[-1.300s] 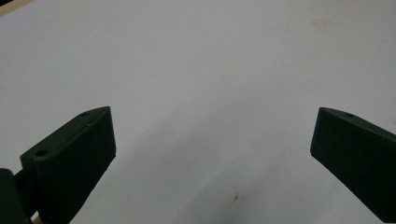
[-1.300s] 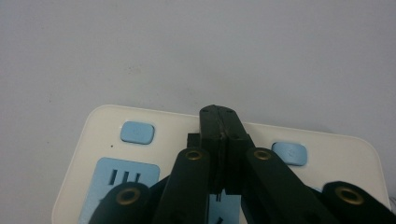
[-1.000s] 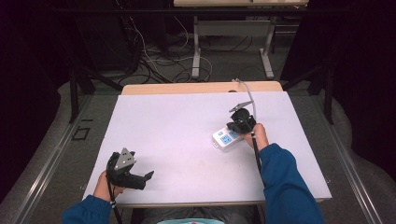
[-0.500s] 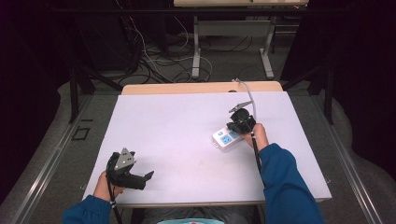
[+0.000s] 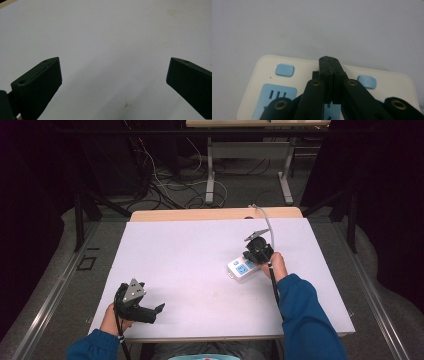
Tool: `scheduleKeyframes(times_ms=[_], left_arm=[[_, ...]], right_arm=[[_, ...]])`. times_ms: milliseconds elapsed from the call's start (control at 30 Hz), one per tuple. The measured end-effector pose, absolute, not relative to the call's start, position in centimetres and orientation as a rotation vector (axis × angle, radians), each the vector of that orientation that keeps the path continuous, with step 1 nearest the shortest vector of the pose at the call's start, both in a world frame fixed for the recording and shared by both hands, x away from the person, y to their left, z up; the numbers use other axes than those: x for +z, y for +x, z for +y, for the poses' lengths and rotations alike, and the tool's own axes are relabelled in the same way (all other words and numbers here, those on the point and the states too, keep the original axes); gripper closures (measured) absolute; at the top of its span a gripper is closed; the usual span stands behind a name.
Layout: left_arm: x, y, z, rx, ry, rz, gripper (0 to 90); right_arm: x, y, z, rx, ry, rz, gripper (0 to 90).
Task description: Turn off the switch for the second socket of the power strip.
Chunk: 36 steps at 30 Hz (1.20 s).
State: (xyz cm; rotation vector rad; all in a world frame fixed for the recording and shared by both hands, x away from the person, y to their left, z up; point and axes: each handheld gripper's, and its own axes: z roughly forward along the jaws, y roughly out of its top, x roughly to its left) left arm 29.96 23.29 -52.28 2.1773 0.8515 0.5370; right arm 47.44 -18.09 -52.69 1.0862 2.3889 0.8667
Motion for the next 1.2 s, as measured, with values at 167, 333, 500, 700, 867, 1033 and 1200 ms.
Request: scheduleKeyframes(times_ms=[167,333,500,700,867,1033,1200], left_arm=[[-52.29,29.98,23.29,0.535,2.177,0.850,0.1],[-52.23,29.96,23.27,0.531,2.185,0.849,0.1],[-52.24,29.99,23.28,0.532,2.188,0.847,0.1],[-52.24,29.96,23.26,0.530,2.185,0.850,0.1],[-52.24,29.96,23.25,0.531,2.185,0.849,0.1],[-52.24,29.95,23.24,0.531,2.187,0.847,0.1],[-52.22,29.95,23.24,0.536,2.192,0.844,0.1]], right_arm=[[-52.85,47.58,-18.52,0.919,1.111,2.390,90.0],[-52.83,47.43,-18.33,0.895,1.098,2.381,90.0],[-52.83,47.30,-18.07,0.867,1.068,2.379,90.0],[-52.82,47.22,-17.91,0.848,1.060,2.378,90.0],[-52.85,47.27,-18.03,0.861,1.071,2.373,90.0],[-52.88,47.27,-18.03,0.873,1.070,2.377,90.0],[-52.87,47.21,-18.02,0.878,1.074,2.378,90.0]])
